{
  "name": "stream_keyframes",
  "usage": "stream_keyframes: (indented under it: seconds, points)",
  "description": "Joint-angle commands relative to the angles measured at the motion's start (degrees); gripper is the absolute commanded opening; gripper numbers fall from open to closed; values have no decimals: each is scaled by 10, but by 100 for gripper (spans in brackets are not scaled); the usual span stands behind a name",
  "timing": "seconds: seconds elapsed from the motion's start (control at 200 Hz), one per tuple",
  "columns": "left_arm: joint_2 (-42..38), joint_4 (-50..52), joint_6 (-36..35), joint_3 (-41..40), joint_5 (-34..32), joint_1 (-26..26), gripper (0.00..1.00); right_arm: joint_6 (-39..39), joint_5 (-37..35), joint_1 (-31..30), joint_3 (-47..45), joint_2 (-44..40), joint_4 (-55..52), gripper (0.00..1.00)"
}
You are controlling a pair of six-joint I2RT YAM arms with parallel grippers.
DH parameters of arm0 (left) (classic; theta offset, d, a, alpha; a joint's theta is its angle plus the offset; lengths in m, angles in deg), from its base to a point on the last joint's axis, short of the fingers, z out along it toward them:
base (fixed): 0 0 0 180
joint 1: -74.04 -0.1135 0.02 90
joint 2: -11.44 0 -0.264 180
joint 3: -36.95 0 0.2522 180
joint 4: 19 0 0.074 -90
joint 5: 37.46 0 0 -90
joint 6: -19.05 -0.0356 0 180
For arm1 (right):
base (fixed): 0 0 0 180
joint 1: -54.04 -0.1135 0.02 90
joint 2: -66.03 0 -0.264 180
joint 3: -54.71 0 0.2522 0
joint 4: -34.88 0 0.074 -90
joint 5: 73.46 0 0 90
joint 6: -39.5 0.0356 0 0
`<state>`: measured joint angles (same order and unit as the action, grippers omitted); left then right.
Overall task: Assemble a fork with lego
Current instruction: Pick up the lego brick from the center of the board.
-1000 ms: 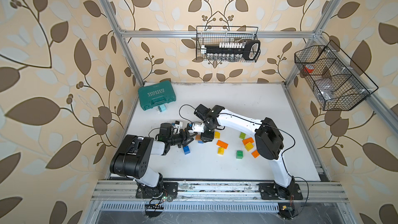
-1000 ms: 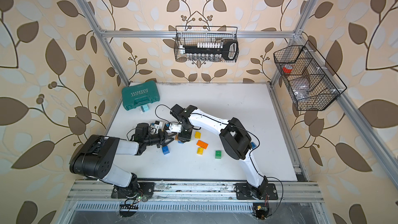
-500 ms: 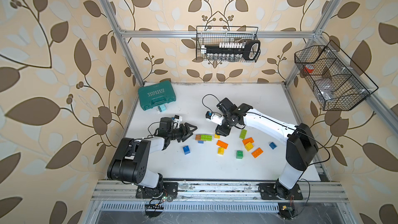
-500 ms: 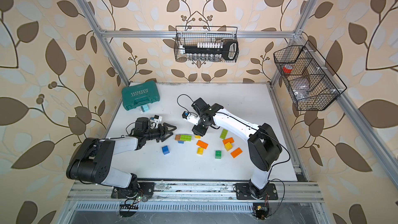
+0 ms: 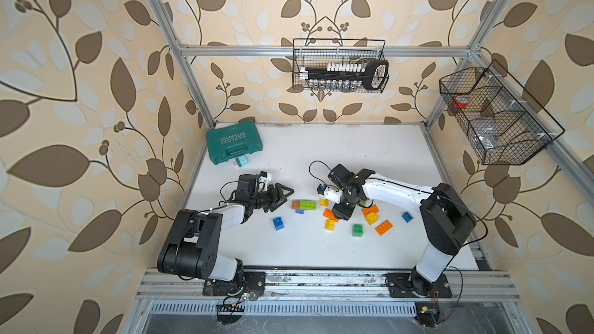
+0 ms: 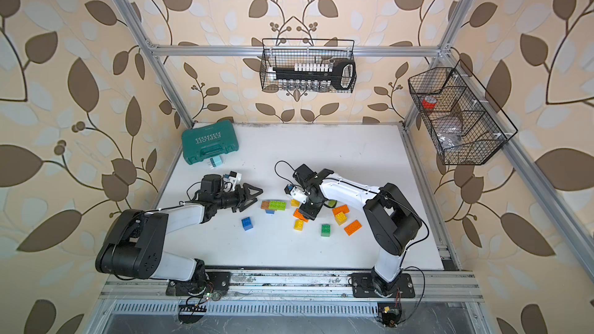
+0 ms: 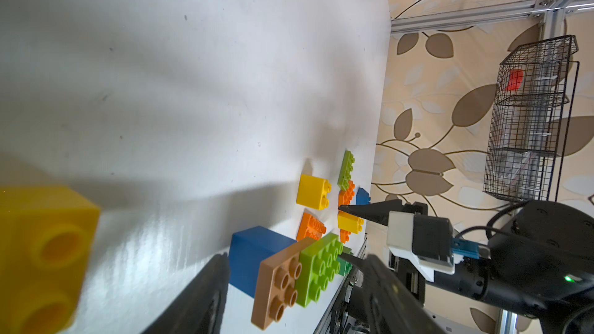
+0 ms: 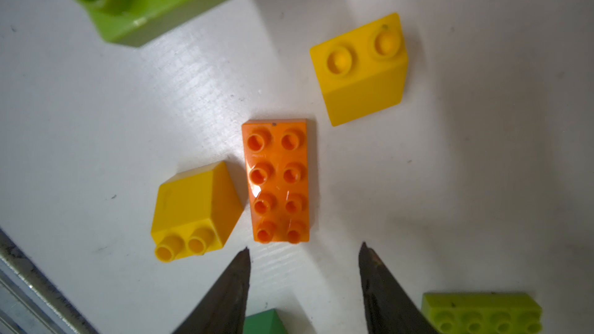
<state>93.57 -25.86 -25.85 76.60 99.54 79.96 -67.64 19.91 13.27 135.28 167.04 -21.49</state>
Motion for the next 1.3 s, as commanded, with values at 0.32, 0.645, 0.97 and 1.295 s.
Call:
stream_keyframes:
  seconds: [0.32, 0.645, 0.97, 1.295]
  points:
    - [-2, -14, -11, -1, 6, -6, 68, 26, -17, -26, -19, 28, 16, 57]
    - [-8, -12, -7, -8, -2, -9, 68, 31, -30, -26, -16, 42, 30, 52]
    - [-23, -3, -6, -13, -6, -23, 69, 26, -48, -29, -11, 55, 30, 36]
    - [-23, 22, -2, -3, -1, -38, 69, -38, -18, -27, -15, -20, -29, 26]
